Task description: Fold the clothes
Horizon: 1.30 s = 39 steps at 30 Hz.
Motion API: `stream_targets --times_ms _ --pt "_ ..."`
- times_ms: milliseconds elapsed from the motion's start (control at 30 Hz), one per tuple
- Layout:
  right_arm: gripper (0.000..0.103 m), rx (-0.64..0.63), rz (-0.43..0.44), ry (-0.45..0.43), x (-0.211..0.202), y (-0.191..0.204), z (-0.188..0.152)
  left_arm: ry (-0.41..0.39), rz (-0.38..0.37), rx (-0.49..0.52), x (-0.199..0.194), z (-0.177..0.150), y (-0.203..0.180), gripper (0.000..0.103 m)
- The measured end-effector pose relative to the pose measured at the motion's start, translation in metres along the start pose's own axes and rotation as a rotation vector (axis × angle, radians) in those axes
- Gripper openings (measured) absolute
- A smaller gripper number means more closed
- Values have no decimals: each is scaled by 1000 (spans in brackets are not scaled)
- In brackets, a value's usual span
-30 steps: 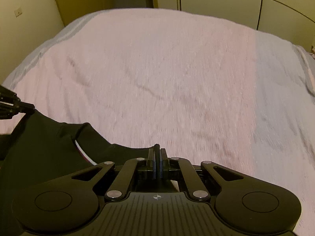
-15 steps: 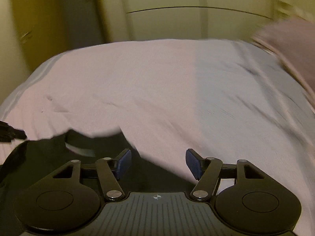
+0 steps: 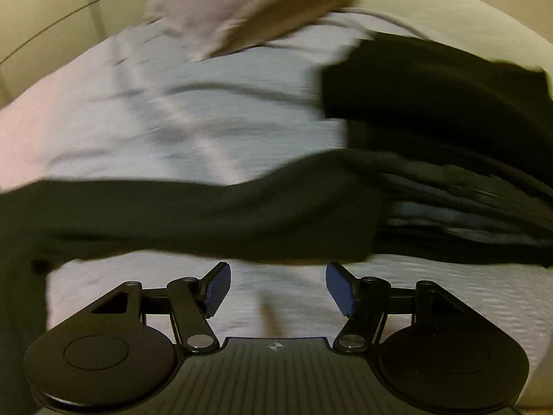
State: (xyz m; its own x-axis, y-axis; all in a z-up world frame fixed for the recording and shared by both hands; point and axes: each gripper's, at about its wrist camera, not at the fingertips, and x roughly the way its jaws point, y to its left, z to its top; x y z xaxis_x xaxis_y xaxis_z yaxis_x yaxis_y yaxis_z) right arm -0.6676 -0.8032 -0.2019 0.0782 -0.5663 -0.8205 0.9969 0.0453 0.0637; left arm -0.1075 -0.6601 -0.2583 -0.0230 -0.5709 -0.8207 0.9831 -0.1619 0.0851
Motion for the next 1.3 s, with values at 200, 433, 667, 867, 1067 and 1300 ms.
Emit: stream_targets --times_ms 200,433,667,867,1067,1300 --pt "65 186 58 -23 28 -65 8 -16 -131 151 27 41 -89 30" --pt "8 281 219 59 52 -91 28 -38 -276 322 57 88 -187 30" --pt "5 511 336 55 19 -113 64 -68 -389 442 90 131 -253 30" --pt "5 498 342 -40 -3 -120 77 -50 -411 510 124 152 -284 29" --pt "67 218 279 0 -1 -95 39 -48 -379 493 144 168 -291 29" --pt "23 149 311 117 38 -92 21 -85 -396 502 133 173 -284 29"
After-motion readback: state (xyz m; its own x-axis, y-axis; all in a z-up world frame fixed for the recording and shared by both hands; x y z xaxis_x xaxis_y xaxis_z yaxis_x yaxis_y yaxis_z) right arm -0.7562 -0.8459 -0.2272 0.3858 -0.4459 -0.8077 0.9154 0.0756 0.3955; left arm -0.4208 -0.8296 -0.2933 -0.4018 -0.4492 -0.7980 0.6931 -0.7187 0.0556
